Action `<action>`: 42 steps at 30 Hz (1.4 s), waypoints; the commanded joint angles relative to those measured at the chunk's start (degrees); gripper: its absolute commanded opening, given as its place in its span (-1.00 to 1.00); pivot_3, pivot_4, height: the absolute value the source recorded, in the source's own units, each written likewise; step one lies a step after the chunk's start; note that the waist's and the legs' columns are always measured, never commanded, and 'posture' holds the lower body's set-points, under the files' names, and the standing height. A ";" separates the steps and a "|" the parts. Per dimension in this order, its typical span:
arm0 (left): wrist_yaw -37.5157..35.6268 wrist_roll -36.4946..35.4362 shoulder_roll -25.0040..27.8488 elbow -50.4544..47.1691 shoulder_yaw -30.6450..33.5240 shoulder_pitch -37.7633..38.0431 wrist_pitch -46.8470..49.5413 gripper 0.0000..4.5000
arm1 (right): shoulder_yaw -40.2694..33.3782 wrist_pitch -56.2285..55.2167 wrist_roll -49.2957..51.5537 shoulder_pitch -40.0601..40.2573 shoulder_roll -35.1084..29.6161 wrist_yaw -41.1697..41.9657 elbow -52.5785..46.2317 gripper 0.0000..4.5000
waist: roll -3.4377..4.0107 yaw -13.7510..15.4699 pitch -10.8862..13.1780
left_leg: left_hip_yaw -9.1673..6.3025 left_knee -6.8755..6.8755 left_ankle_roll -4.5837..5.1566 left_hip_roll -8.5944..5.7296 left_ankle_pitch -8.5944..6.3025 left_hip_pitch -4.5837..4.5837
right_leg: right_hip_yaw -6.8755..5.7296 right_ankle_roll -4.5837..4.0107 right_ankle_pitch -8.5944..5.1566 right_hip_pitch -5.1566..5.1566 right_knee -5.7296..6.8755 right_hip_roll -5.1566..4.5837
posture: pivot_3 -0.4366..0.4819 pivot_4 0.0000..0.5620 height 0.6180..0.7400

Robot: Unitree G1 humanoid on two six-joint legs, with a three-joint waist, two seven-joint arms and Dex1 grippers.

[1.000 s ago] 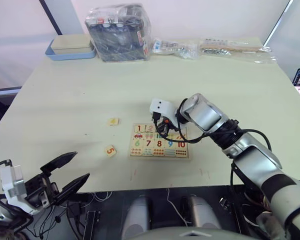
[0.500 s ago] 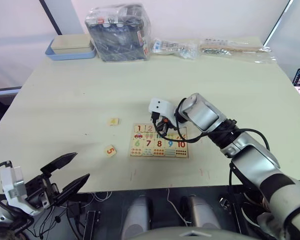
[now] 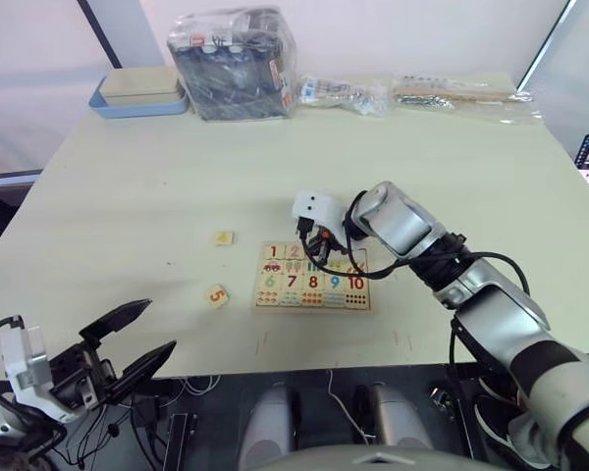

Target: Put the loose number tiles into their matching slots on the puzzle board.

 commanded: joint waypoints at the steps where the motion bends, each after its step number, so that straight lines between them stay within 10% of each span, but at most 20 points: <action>1: 0.66 -0.77 -0.29 -1.19 1.41 0.55 -0.44 1.00 | -5.67 -2.56 2.65 3.58 -2.02 -1.15 -6.94 -0.98 | -0.04 0.03 -0.02 | 0.01 0.00 0.00 -0.01 0.00 0.00 | 0.00 0.02 0.01 0.00 -0.01 -0.01 | -0.05 -0.47 1.00; 16: 3.73 0.32 -0.10 2.91 2.01 -0.95 -0.26 1.00 | -34.85 -22.36 20.71 42.74 -15.00 -0.09 -32.36 -0.98 | -0.32 0.19 -0.10 | 0.07 0.02 -0.03 0.00 -0.02 0.06 | 0.11 0.37 -0.12 0.04 -0.06 -0.02 | -0.05 -0.47 1.00; 21: 3.46 1.34 0.24 5.38 1.70 -1.91 -0.69 1.00 | -42.33 -25.28 24.99 52.31 -19.08 1.03 -32.27 -0.23 | -0.35 0.26 -0.10 | 0.04 0.04 -0.03 0.02 -0.02 0.08 | 0.10 0.38 -0.14 0.04 -0.06 -0.03 | -0.05 -0.47 1.00; 26: 2.55 2.18 0.84 8.52 1.89 -2.85 -1.34 1.00 | -50.90 -31.00 27.42 62.99 -20.86 1.95 -31.65 0.93 | -0.34 0.70 -0.09 | 0.05 0.03 -0.03 0.01 -0.03 0.05 | 0.12 0.37 -0.14 0.05 -0.08 -0.07 | -0.05 -0.47 1.00; 42: -1.07 3.33 1.52 14.48 1.56 -4.20 -3.51 1.00 | -59.80 -36.50 29.79 72.76 -24.15 1.58 -27.02 0.99 | -0.34 1.19 -0.08 | 0.03 0.04 -0.03 -0.01 -0.03 0.09 | 0.10 0.39 -0.14 0.03 -0.09 -0.30 | -0.05 -0.47 1.00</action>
